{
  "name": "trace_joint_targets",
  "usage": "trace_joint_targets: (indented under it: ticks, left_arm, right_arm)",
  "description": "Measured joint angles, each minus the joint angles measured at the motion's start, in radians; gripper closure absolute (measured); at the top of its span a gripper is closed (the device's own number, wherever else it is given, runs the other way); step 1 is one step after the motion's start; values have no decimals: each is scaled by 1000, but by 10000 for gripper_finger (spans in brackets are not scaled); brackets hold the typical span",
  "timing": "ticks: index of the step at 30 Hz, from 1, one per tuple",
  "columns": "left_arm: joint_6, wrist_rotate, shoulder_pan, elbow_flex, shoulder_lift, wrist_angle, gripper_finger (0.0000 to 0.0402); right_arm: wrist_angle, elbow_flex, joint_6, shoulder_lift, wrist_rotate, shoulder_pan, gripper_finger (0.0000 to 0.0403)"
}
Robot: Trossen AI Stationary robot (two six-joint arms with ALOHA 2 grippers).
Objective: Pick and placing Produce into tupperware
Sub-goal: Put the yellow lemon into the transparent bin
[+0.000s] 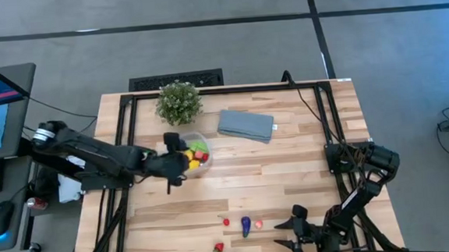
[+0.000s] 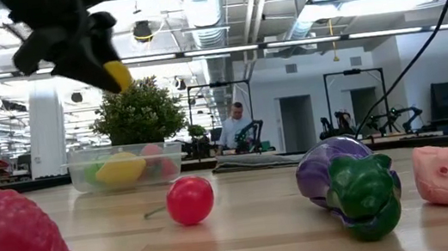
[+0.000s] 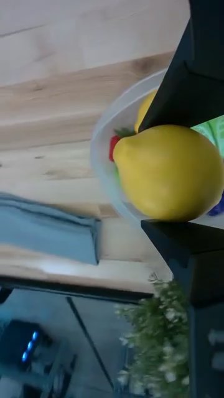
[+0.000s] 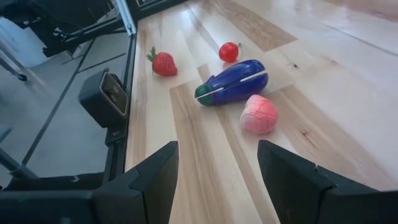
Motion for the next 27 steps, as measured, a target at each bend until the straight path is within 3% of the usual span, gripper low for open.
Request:
trace_joint_targets:
  ticks: [6, 16, 27]
  left_arm:
    - [-85, -112, -73, -171, -95, 168, 198]
    - [-170, -221, -134, -415, -104, 522, 197]
    - [-154, -285, -97, -480, -104, 546, 197]
  right_arm:
    - [-5, 0, -1, 0, 0, -8, 159]
    - [-5, 0, -7, 0, -2, -18, 159]
    - [-5, 0, -7, 0, -3, -26, 159]
